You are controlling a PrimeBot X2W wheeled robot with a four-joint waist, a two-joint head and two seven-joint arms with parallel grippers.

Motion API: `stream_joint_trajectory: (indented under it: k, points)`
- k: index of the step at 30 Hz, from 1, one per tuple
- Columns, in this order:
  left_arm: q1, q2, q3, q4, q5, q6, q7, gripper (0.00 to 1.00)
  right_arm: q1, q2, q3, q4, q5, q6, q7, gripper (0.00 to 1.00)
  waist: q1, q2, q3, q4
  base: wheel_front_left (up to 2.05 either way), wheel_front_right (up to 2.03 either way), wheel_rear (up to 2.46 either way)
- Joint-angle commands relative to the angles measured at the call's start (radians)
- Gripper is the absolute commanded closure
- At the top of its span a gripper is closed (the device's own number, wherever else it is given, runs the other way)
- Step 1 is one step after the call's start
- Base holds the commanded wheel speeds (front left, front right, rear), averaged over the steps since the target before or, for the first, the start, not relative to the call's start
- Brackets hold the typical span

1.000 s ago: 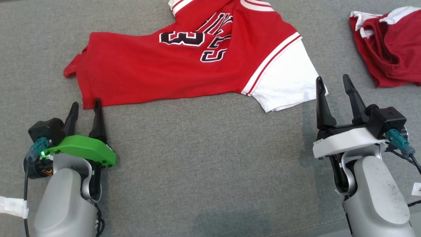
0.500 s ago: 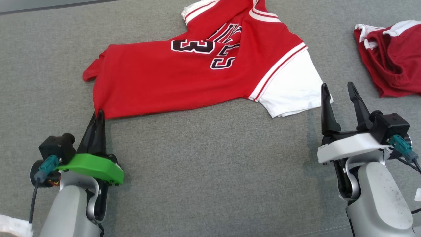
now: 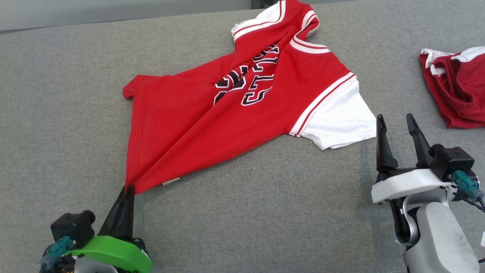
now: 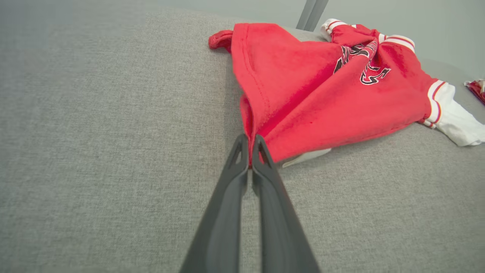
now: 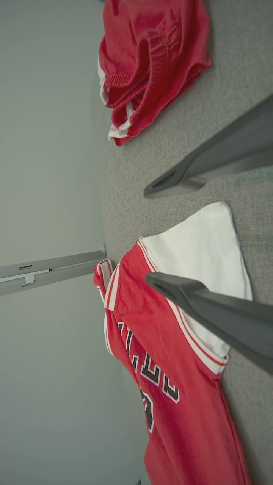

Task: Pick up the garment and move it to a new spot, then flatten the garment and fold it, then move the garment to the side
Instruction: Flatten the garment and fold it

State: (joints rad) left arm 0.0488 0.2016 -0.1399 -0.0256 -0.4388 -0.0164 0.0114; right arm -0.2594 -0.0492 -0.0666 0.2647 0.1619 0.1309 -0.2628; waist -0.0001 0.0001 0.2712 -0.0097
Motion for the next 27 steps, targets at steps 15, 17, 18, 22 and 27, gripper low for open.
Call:
stream_joint_trajectory:
  k: [15,17,18,22,27]
  points:
    - [-0.136,-0.028,0.046,0.304,-0.037,0.013,-0.109,0.0,0.021,-0.003,0.028,0.018,0.011,0.0,-0.003,0.0,0.0001,-0.0001,-0.033,-0.054,0.0,0.0,0.0]
    - [-0.147,-0.03,0.05,0.332,-0.038,0.012,-0.131,0.0,0.028,-0.003,0.022,0.018,0.009,0.0,-0.003,0.0,0.0001,-0.0001,-0.039,-0.051,0.0,0.0,0.0]
    - [-0.15,-0.028,0.052,0.341,-0.035,0.012,-0.143,0.0,0.03,-0.003,0.019,0.018,0.009,0.0,-0.003,0.0,0.0001,-0.0001,-0.043,-0.047,0.0,0.0,0.0]
    - [-0.152,-0.019,0.071,0.355,-0.03,0.016,-0.206,0.0,0.033,-0.003,0.021,0.0,0.01,0.0,-0.003,0.0,0.0001,-0.0001,-0.055,-0.033,0.0,0.0,0.0]
    - [-0.14,-0.027,0.074,0.321,-0.007,0.012,-0.258,0.0,0.038,-0.003,0.027,-0.028,0.002,0.0,-0.003,0.0,0.0001,-0.0001,-0.07,-0.011,0.0,0.0,0.0]
